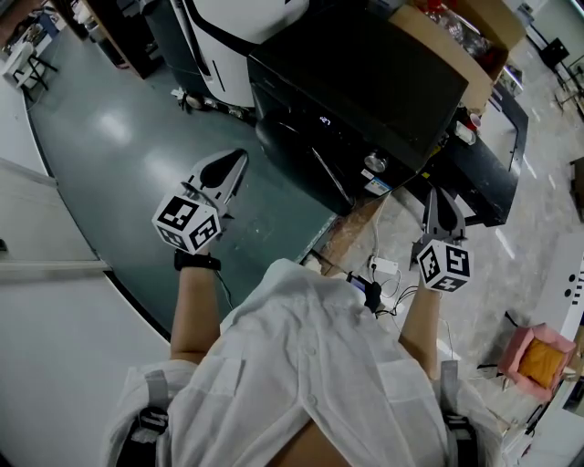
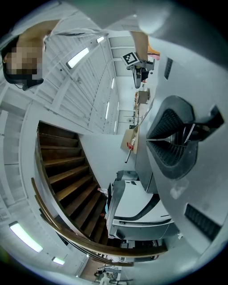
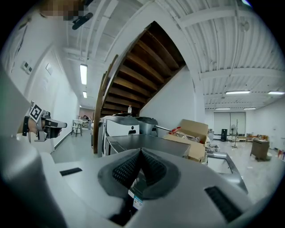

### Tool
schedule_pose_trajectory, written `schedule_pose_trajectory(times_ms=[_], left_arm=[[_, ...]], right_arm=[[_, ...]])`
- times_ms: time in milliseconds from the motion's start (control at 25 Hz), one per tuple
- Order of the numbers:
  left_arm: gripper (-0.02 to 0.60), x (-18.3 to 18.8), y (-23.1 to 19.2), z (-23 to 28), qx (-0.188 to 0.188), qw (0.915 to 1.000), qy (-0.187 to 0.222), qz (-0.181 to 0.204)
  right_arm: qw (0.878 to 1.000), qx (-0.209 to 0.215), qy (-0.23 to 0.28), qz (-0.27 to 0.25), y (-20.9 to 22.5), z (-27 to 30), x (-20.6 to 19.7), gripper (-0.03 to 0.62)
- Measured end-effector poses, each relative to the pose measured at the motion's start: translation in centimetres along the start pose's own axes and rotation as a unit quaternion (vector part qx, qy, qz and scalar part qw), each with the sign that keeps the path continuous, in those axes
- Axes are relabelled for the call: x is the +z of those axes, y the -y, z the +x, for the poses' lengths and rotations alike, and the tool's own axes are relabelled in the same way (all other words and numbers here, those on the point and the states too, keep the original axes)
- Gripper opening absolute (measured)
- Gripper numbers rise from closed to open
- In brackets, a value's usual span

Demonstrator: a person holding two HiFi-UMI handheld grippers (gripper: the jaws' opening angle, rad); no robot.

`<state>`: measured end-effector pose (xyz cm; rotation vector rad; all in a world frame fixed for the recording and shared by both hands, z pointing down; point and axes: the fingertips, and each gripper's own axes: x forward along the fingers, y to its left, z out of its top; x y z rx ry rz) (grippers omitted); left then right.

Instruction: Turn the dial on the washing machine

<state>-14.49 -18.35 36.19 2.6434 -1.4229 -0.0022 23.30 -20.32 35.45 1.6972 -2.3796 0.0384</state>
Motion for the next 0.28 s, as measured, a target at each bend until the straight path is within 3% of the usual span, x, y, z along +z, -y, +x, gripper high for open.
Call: schedule_pose_trajectory(times_ms=[280], left_arm=[[0.017, -0.14, 0.64, -0.65, -0.003, 1.0000, 0.001, -0.006]], right_arm=[[1.000, 0.000, -0.002, -0.001, -0.11, -0.88, -0.09, 0.000]])
